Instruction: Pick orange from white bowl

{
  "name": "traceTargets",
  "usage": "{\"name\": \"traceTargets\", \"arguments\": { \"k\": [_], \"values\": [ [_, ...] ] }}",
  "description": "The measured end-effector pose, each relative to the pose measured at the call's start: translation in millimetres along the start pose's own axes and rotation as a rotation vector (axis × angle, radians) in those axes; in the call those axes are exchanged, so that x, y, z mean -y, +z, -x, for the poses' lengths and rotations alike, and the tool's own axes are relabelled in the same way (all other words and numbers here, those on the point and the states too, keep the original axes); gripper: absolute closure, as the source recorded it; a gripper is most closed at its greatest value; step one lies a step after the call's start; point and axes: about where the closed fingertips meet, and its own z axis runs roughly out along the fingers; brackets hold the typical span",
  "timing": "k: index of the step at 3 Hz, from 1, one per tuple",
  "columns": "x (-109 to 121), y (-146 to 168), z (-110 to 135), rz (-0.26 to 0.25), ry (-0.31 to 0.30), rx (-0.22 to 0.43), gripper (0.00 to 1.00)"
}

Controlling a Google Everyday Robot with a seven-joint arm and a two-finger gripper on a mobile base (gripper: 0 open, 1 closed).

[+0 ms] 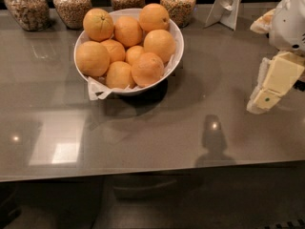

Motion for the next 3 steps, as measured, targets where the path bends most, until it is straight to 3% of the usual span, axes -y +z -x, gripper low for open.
{"name": "traceTargets", "arguments": {
  "k": [2, 3],
  "values": [
    [50.7, 24.5, 62.2, -0.069, 0.061, 0.209, 0.00],
    [75.6, 37.1, 89.5, -0.093, 0.085, 0.240, 0.00]
  ]
}}
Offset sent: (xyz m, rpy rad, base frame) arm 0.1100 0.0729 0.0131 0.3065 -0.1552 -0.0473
